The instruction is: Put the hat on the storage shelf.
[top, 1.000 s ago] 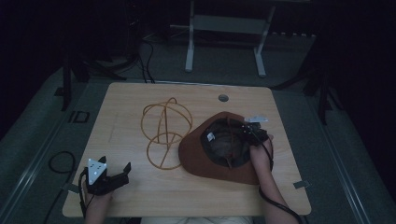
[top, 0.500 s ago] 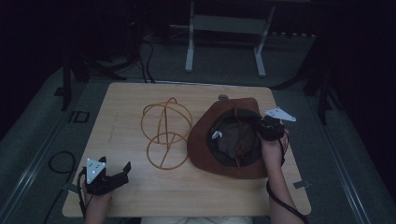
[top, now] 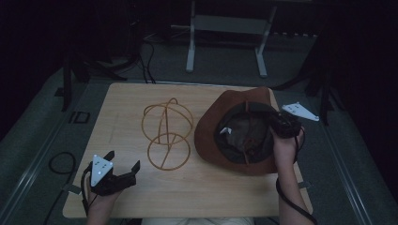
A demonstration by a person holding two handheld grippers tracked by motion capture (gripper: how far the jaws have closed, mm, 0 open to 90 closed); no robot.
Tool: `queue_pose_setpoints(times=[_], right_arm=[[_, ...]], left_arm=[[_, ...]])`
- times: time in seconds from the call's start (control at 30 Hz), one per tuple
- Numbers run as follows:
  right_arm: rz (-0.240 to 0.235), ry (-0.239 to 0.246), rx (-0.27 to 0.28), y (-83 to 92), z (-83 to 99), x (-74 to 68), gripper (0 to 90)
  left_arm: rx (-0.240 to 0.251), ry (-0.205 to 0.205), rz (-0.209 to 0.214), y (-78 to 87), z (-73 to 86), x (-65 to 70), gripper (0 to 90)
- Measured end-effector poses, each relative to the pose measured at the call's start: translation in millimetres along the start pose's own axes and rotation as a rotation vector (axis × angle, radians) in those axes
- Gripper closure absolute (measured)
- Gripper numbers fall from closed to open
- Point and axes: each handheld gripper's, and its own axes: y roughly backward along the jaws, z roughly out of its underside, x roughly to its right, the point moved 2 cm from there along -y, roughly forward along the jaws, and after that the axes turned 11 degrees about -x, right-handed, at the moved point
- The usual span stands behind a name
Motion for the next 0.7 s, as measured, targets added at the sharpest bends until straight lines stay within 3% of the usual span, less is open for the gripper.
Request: queue_pose_setpoints(times=[0.23,0.27,0.37,0.43,0.53,0.7], right_arm=[[0.018,0.016,0.010,9.6,-6.2,-1.7,84.0],[0.018,0.016,0.010,9.6,-6.2,-1.7,84.0],[0.008,0.015,0.006,10.7,-5.5,-3.3,84.0],[0.006,0.007,0.003,10.4,-5.1,-3.5,84.0],[0.000,0.011,-0.002,11.1,-4.6,-5.2,83.9],[-0.001,0.011,0.003,15.8,-5.1,-5.9,83.9]], left_arm=[[0.073,-0.082,0.093,16.4,-49.4,30.2,5.5],[0.073,-0.082,0.093,16.4,-49.4,30.2,5.5],[0.097,-0.144,0.147,11.8,-78.4,51.9,5.8],[0.099,-0.156,0.145,9.1,-83.2,55.3,5.8],[0.103,-0.194,0.143,-0.5,-99.3,64.9,5.8],[0.120,-0.222,0.162,-8.8,-126.4,80.3,5.9]])
